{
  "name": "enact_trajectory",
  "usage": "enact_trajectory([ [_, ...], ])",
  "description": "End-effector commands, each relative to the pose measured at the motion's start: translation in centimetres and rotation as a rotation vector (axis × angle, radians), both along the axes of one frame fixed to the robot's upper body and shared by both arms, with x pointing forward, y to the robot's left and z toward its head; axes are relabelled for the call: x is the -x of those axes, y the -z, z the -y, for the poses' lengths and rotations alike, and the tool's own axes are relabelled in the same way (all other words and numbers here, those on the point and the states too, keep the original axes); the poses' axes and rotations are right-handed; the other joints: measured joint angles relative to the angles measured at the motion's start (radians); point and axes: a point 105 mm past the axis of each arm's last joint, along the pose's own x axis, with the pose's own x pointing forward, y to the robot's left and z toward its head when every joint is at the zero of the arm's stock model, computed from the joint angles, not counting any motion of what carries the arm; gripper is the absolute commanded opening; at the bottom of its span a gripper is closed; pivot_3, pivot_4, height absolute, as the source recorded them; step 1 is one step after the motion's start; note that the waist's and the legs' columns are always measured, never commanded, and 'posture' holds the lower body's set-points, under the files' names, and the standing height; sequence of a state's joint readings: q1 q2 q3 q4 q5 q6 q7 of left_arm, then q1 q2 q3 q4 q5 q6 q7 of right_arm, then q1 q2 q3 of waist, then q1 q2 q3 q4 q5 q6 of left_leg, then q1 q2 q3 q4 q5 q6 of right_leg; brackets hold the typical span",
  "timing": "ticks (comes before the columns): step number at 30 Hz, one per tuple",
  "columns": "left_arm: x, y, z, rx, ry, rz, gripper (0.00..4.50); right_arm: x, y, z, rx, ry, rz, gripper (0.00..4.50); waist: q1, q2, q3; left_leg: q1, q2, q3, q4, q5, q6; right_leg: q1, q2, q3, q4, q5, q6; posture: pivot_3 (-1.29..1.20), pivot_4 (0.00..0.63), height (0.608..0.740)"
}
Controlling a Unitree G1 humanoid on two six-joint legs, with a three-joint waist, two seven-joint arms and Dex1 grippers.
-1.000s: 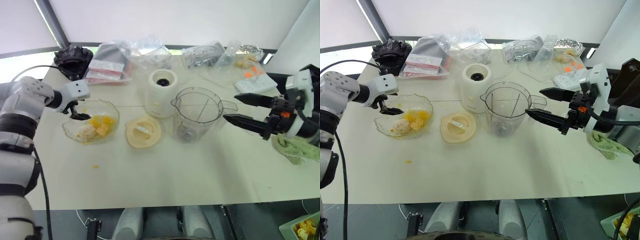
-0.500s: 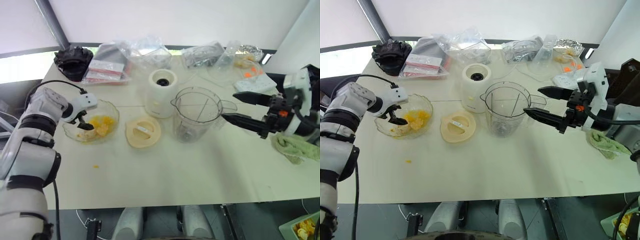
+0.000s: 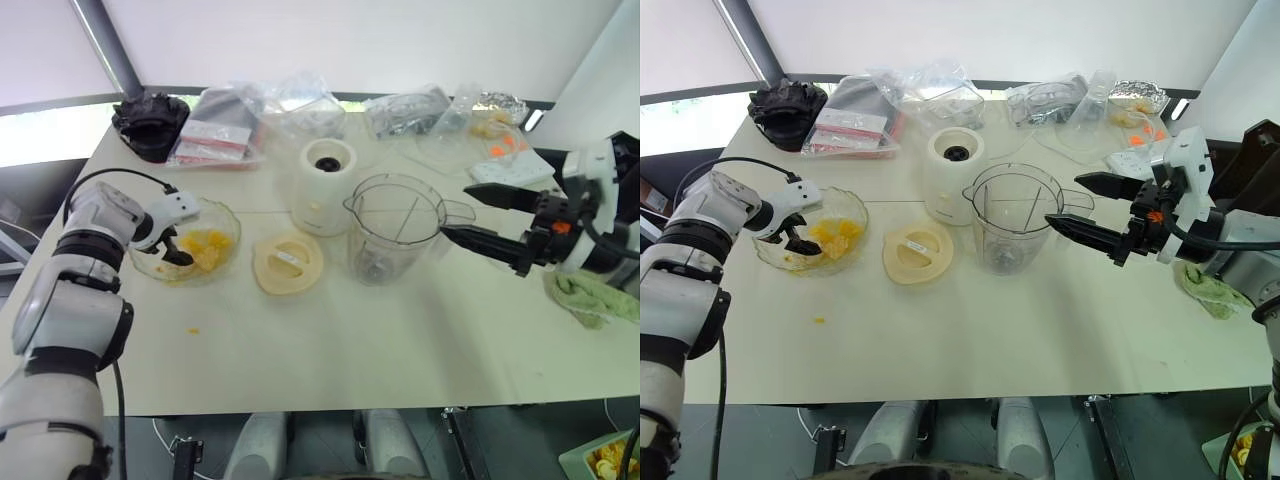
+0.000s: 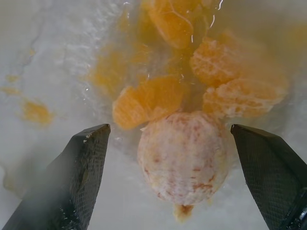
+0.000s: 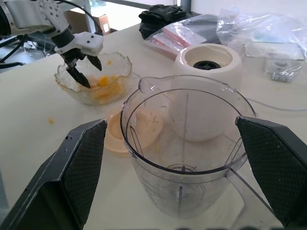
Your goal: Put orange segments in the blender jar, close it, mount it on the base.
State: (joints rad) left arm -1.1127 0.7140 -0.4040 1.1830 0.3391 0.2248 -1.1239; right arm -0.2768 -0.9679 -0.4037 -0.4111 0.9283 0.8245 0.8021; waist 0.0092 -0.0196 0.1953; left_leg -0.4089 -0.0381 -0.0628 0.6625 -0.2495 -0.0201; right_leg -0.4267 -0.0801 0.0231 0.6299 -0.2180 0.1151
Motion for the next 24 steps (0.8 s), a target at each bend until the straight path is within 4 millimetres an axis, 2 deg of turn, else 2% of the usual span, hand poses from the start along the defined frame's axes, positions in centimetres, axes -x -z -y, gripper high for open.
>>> enact_trajectory([
  [1, 0.1, -0.2, -0.2, 0.01, -0.011, -0.003, 4.22, 0.4, -1.1, -0.1, 0.007, -0.003, 0.065, 4.47, 0.0, 0.0, 0.0, 0.0, 0.0, 0.0, 0.0, 0.0, 0.0, 0.0, 0.0, 0.0, 0.0, 0.0, 0.0, 0.0, 0.15, 0.74],
  [24, 1.4, 2.6, -0.9, -0.038, -0.037, -0.088, 4.22, 0.2, -0.6, 0.2, 0.02, 0.034, 0.088, 4.47, -0.001, 0.0, 0.0, 0.0, 0.0, 0.0, 0.0, 0.0, 0.0, 0.0, 0.0, 0.0, 0.0, 0.0, 0.0, 0.0, 0.15, 0.74],
])
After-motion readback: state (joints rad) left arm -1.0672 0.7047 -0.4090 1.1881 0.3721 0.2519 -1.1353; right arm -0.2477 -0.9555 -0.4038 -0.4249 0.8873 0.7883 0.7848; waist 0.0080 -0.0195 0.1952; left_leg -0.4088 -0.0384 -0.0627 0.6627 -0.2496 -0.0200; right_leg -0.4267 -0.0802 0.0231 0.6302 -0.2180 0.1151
